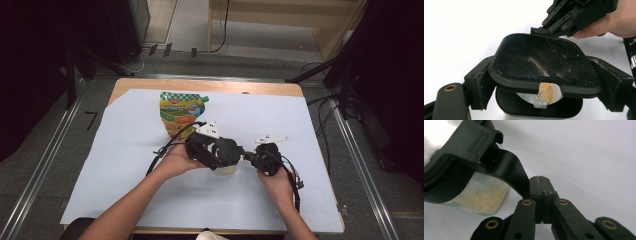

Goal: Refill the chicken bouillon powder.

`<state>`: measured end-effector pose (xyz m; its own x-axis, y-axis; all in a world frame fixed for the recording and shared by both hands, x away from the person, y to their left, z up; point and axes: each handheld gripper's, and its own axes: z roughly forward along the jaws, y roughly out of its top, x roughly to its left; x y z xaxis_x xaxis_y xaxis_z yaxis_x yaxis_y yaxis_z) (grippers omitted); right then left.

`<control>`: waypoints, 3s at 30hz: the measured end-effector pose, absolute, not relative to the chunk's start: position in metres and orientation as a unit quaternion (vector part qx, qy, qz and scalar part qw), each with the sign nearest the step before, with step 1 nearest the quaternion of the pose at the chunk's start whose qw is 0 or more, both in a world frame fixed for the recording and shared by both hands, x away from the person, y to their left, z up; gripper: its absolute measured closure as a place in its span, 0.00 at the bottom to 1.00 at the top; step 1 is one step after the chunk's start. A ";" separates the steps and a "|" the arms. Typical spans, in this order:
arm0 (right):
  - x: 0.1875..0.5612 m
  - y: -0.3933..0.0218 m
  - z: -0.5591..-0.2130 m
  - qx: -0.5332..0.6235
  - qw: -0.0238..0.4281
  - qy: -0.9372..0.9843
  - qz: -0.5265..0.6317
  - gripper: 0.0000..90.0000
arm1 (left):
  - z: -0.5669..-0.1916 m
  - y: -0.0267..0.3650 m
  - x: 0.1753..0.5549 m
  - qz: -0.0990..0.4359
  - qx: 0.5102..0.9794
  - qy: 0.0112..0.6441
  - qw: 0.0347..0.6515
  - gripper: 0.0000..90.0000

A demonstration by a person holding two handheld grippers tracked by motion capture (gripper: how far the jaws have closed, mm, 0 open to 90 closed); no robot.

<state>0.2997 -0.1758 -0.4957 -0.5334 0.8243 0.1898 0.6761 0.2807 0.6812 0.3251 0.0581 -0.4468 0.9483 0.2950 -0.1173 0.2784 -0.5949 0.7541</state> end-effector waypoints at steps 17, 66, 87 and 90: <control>0.299 -0.175 -0.495 0.472 0.098 0.793 0.372 1.00 | -0.435 0.056 0.323 -0.025 0.880 0.163 0.446 0.37; 0.282 -0.166 -0.491 0.465 0.114 0.791 0.380 1.00 | -0.418 0.032 0.312 -0.075 0.888 0.166 0.422 0.71; 0.283 -0.165 -0.489 0.457 0.117 0.789 0.394 1.00 | -0.423 0.034 0.312 -0.091 0.886 0.153 0.428 0.88; 0.281 -0.163 -0.488 0.452 0.116 0.792 0.393 1.00 | -0.421 0.040 0.314 -0.093 0.884 0.155 0.431 0.86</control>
<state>0.2812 -0.1632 -0.4875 -0.5643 0.8076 0.1712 0.6254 0.2828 0.7273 0.3140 0.0403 -0.4212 0.9346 0.1948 -0.2976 0.3544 -0.5810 0.7327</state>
